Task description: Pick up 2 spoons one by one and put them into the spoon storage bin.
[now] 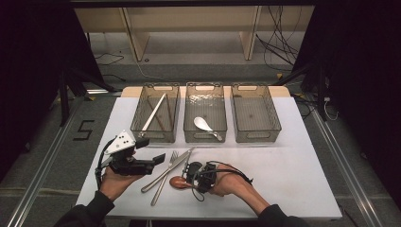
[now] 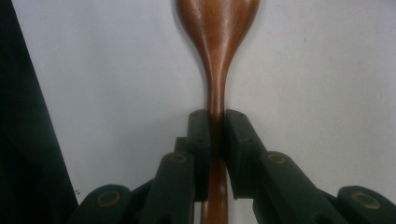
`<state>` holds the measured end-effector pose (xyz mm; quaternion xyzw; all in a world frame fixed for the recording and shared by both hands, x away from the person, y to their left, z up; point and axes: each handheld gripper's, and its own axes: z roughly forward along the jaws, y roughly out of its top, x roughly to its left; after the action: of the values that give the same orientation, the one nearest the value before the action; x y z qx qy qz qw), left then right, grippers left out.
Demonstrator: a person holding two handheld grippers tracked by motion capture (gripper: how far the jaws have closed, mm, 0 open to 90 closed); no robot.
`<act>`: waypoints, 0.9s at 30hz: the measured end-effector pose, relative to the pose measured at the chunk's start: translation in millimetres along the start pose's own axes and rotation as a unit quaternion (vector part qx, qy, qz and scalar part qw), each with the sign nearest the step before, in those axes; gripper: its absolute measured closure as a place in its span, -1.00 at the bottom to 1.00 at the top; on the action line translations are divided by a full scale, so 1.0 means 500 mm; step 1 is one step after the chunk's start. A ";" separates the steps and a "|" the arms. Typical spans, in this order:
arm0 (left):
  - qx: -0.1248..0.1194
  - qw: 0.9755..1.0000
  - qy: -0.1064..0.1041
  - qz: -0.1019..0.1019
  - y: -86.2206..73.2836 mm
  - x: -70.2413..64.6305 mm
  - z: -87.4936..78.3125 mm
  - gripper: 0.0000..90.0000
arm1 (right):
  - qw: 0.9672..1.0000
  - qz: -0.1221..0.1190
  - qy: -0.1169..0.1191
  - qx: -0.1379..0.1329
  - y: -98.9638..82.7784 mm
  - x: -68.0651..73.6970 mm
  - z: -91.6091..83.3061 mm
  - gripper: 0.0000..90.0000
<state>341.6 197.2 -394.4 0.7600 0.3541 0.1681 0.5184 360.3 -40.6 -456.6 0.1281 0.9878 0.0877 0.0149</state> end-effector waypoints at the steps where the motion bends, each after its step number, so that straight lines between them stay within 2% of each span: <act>1: 0.000 1.000 0.000 0.000 0.000 -0.001 0.000 -0.64 | 1.000 0.003 0.001 0.003 -0.001 -0.001 -0.003 0.82; 14: -0.001 1.000 0.000 0.000 0.001 0.000 -0.001 -0.64 | 0.999 0.017 -0.001 -0.027 -0.025 -0.020 -0.036 0.82; 18: 0.000 1.000 0.001 -0.001 0.001 0.000 0.000 -0.64 | 0.999 0.027 -0.004 -0.045 -0.031 -0.030 -0.055 0.82; 19: -0.001 1.000 0.001 -0.001 0.001 0.000 -0.001 -0.64 | 0.998 0.037 -0.004 -0.053 -0.033 -0.032 -0.060 0.82; 20: 0.000 1.000 0.001 -0.001 0.001 0.000 0.000 -0.64 | 0.998 0.033 -0.004 -0.055 -0.036 -0.037 -0.067 0.82; 22: 0.000 1.000 0.001 -0.001 0.001 0.000 0.000 -0.64 | 0.996 0.038 -0.002 -0.080 -0.044 -0.047 -0.080 0.82; 23: 0.000 1.000 0.001 -0.001 0.001 0.000 0.000 -0.64 | 0.995 0.048 0.000 -0.091 -0.047 -0.052 -0.090 0.82; 26: -0.001 1.000 0.001 -0.001 0.001 -0.001 0.000 -0.64 | 0.991 0.064 -0.016 -0.116 -0.059 -0.070 -0.122 0.82; 27: -0.001 1.000 0.001 -0.001 0.001 -0.001 0.001 -0.64 | 0.989 0.075 -0.019 -0.126 -0.062 -0.077 -0.130 0.81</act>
<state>341.6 196.5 -394.3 0.7589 0.3554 0.1684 0.5191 386.3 -91.1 -397.7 0.2006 0.9560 0.2096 0.0429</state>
